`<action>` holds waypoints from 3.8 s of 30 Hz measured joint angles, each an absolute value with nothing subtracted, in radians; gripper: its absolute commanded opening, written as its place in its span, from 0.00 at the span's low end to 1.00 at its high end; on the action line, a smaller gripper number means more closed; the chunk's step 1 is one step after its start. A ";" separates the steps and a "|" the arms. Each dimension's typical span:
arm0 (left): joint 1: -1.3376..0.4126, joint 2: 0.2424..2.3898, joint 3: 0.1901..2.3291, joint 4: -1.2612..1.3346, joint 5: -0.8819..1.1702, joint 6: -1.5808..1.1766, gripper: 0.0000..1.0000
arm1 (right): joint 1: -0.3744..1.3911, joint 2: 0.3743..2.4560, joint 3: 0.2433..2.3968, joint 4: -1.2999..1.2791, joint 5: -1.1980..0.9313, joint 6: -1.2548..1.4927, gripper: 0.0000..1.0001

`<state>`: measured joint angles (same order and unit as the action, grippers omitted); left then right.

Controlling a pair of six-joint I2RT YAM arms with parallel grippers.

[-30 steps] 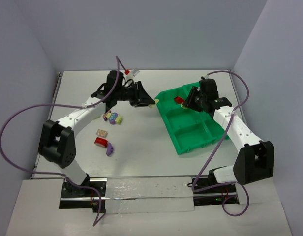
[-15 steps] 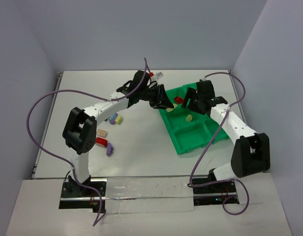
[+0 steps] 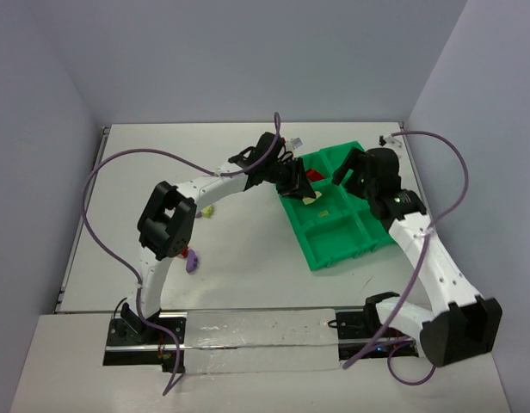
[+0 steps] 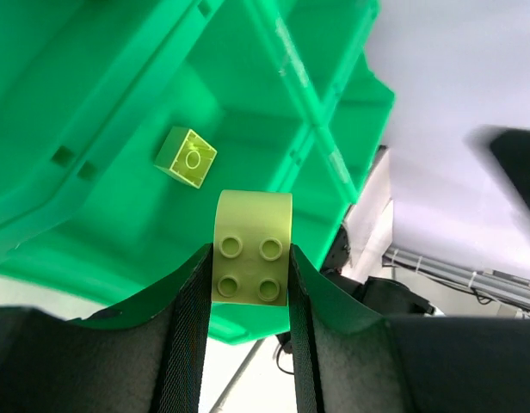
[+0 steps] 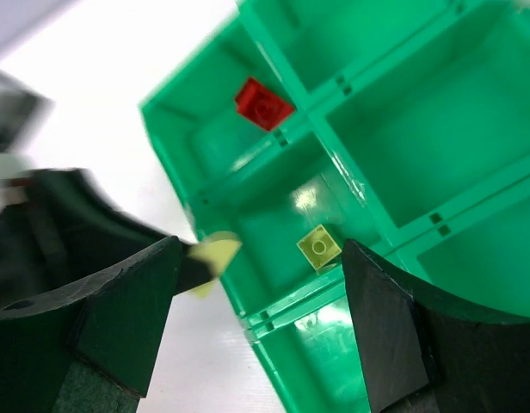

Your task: Sort the legos into containers by color

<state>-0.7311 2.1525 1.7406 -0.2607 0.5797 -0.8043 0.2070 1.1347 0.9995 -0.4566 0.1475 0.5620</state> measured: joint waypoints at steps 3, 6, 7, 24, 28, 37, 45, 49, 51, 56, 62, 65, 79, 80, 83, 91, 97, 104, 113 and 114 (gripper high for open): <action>-0.749 2.205 1.814 -0.298 0.576 -0.800 0.45 | 0.207 1.022 0.983 -0.450 0.195 0.574 0.83; -0.762 2.266 1.915 -0.331 0.572 -0.790 0.69 | 0.207 0.951 0.964 -0.449 0.220 0.576 0.83; -0.765 2.276 1.931 -0.339 0.573 -0.786 0.73 | 0.207 0.942 0.962 -0.450 0.224 0.576 0.83; -0.730 2.048 1.780 -0.477 0.495 -0.697 0.71 | 0.207 0.954 0.943 -0.450 0.168 0.547 0.83; -0.588 1.684 1.470 -0.559 0.355 -0.700 0.68 | 0.207 0.961 0.944 -0.449 0.128 0.531 0.82; -0.457 1.378 1.266 -0.737 -0.071 -0.668 0.77 | 0.209 0.995 0.944 -0.424 0.045 0.522 0.82; -0.221 1.460 1.162 -0.799 -0.170 -0.736 0.91 | 0.217 0.995 0.944 -0.412 0.014 0.522 0.82; -0.133 1.515 1.176 -0.788 -0.188 -0.751 0.94 | 0.220 0.995 0.944 -0.411 0.010 0.522 0.82; -0.121 1.569 1.196 -0.779 -0.198 -0.749 0.94 | 0.220 0.995 0.944 -0.411 0.007 0.518 0.82; -0.104 1.691 1.227 -0.746 -0.202 -0.739 0.94 | 0.220 0.995 0.944 -0.411 0.003 0.505 0.82; -0.089 1.795 1.309 -0.725 -0.210 -0.701 0.92 | 0.220 0.995 0.944 -0.410 -0.033 0.499 0.82; -0.088 1.859 1.361 -0.703 -0.216 -0.684 0.90 | 0.220 0.995 0.944 -0.407 -0.044 0.500 0.82; -0.083 1.985 1.388 -0.680 -0.240 -0.656 0.37 | 0.220 0.996 0.944 -0.405 -0.046 0.500 0.82; -0.083 1.985 1.388 -0.679 -0.241 -0.653 0.31 | 0.220 0.996 0.944 -0.405 -0.046 0.500 0.82; -0.083 1.980 1.388 -0.677 -0.241 -0.646 0.11 | 0.220 0.999 0.944 -0.405 -0.046 0.500 0.82; -0.161 1.840 1.409 -0.694 -0.240 -0.591 0.08 | 0.220 1.003 0.944 -0.405 -0.038 0.500 0.82; -0.445 1.784 1.590 -0.680 -0.217 -0.568 0.08 | 0.220 0.991 0.943 -0.405 -0.004 0.505 0.82; -0.718 1.927 1.776 -0.666 -0.143 -0.572 0.09 | 0.223 0.875 0.922 -0.398 0.088 0.526 0.82; -0.818 2.130 1.870 -0.637 0.004 -0.594 0.12 | 0.223 0.779 0.921 -0.393 0.202 0.509 0.82; -0.818 2.138 1.873 -0.632 0.021 -0.598 0.13 | 0.223 0.775 0.921 -0.393 0.208 0.505 0.82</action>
